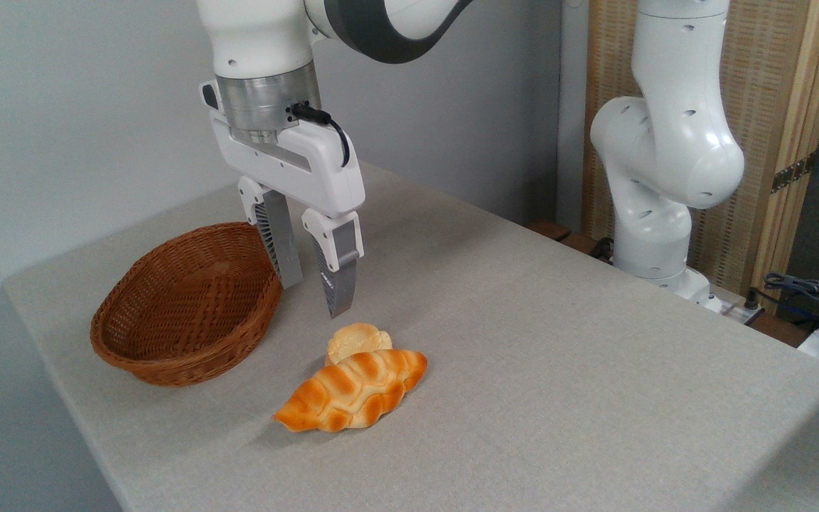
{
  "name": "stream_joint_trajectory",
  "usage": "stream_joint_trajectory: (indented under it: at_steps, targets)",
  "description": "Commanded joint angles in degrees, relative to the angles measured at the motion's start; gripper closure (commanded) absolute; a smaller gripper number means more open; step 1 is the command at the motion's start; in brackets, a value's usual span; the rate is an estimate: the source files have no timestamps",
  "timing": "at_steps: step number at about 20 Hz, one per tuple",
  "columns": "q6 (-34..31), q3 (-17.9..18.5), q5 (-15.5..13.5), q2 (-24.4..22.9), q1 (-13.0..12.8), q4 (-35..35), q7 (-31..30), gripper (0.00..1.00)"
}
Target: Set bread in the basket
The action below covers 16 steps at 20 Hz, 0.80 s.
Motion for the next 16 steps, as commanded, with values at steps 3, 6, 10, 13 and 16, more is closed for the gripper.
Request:
stream_joint_trajectory:
  at_steps: [3,6,10,13,16]
  targets:
    - [-1.64,0.25,-0.01,-0.17,-0.14,0.84,-0.91,0.0]
    - [-1.64,0.34,-0.01,-0.26,-0.14,0.76,-0.83,0.0]
    - [-1.64,0.34,-0.01,-0.26,-0.14,0.67,-0.39,0.0]
    - [-0.68,0.16,-0.1,-0.34,-0.32,-0.64,-0.39,0.0]
    - [0.89,0.16,-0.1,-1.4,-0.49,-3.45,-0.3,0.0]
